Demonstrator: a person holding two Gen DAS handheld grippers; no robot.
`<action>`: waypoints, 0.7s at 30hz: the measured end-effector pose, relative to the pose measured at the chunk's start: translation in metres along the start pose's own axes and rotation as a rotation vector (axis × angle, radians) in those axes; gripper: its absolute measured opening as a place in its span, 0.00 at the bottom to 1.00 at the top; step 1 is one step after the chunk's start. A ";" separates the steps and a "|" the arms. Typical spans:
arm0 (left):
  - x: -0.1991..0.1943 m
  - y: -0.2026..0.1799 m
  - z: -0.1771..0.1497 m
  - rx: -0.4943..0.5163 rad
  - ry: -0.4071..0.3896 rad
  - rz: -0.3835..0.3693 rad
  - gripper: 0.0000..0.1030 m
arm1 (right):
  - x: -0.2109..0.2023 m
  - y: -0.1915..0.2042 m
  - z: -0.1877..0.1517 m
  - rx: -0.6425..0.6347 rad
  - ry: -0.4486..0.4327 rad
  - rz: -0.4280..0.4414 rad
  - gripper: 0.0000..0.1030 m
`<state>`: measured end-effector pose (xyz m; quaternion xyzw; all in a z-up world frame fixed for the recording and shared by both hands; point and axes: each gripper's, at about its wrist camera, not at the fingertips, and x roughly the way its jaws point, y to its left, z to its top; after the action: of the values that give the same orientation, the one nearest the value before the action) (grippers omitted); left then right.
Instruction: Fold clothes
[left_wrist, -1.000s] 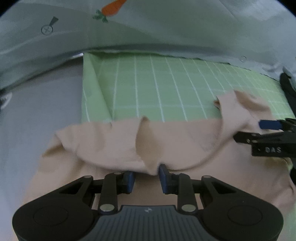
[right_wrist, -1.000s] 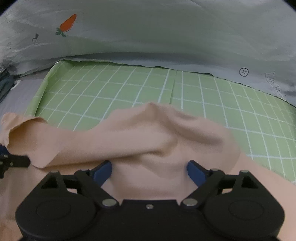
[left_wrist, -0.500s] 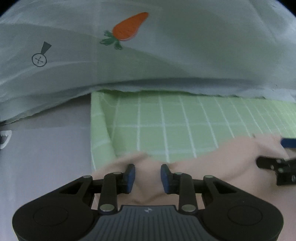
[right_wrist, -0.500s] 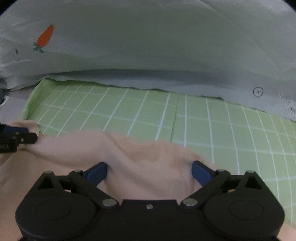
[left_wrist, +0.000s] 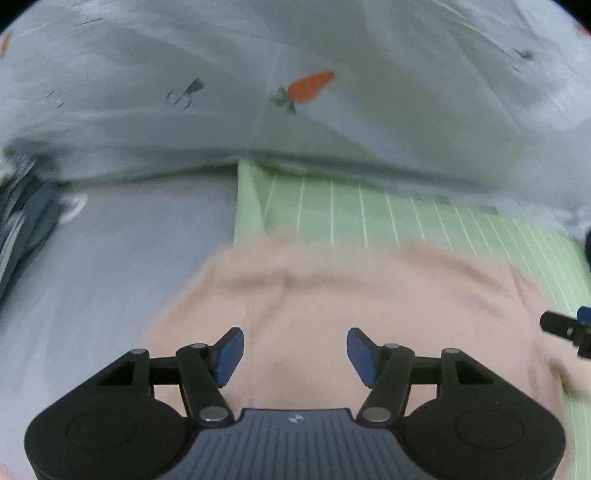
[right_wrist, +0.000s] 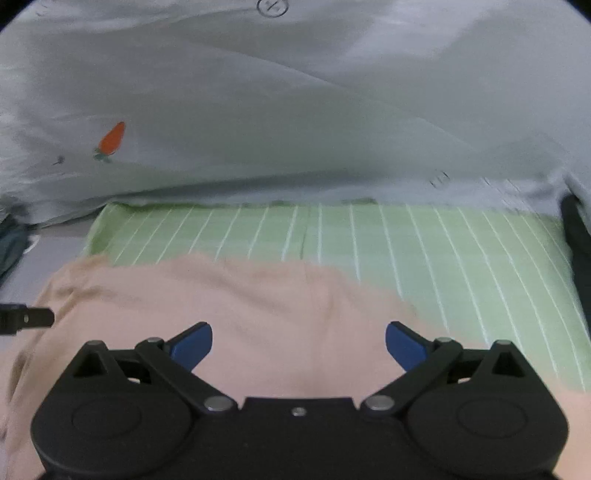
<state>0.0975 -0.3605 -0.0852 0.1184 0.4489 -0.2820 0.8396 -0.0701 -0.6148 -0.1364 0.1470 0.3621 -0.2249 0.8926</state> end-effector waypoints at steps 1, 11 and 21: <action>-0.009 -0.002 -0.015 0.004 0.024 0.006 0.64 | -0.011 -0.002 -0.013 0.003 0.010 0.005 0.99; -0.057 -0.011 -0.123 -0.033 0.214 -0.023 0.65 | -0.081 -0.016 -0.122 0.120 0.142 0.077 0.75; -0.078 -0.019 -0.160 0.039 0.216 0.014 0.66 | -0.112 -0.022 -0.172 0.212 0.177 0.127 0.06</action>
<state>-0.0576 -0.2751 -0.1107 0.1674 0.5305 -0.2704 0.7858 -0.2518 -0.5273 -0.1783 0.2822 0.4038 -0.1911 0.8490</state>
